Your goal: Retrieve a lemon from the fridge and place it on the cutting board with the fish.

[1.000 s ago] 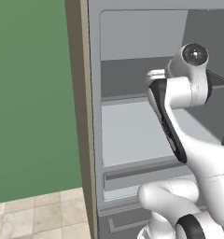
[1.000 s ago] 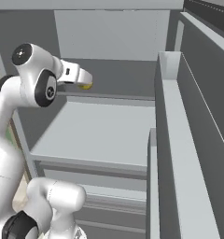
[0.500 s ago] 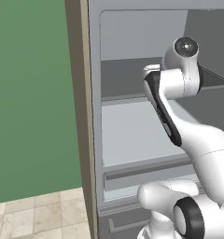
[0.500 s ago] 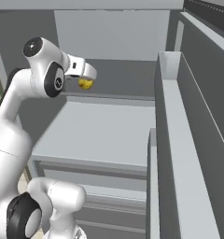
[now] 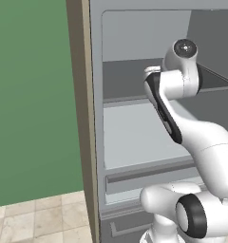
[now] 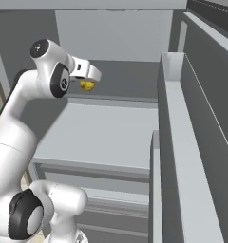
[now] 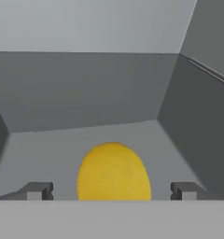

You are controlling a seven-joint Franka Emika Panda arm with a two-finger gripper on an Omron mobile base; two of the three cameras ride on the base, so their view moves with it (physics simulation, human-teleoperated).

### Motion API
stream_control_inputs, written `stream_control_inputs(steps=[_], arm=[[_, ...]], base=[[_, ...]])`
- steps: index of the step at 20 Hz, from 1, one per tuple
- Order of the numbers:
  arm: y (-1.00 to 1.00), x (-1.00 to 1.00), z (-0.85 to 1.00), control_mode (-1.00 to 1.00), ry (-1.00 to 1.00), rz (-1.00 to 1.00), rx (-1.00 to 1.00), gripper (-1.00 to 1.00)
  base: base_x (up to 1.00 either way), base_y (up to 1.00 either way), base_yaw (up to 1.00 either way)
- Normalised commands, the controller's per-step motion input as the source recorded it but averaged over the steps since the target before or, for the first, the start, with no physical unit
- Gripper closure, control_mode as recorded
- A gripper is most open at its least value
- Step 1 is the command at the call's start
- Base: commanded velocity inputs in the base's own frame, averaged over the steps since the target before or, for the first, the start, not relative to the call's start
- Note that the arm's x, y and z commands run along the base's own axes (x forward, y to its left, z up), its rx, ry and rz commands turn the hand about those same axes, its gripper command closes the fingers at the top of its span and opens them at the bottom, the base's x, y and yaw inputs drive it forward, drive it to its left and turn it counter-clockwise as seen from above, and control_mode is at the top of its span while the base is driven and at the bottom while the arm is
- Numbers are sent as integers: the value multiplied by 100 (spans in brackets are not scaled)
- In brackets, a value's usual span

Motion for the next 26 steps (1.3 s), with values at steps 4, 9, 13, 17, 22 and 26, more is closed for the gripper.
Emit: stream_control_inputs(steps=[4, 9, 13, 17, 22, 26], arm=[[-5, 0, -6, -100, 0, -2, 0, -100], [-5, 7, -14, -100, 0, 0, 0, -100], [-3, 19, -12, -100, 0, 0, 0, -100], [-4, 19, -10, -100, 0, 0, 0, -100], [-1, 8, -3, -100, 1, 0, 0, -100], [0, 1, -4, -100, 0, 0, 0, -100]], base=[[0, 0, 0], [0, 0, 0], [0, 0, 0], [0, 0, 0], [0, 0, 0], [0, 0, 0]])
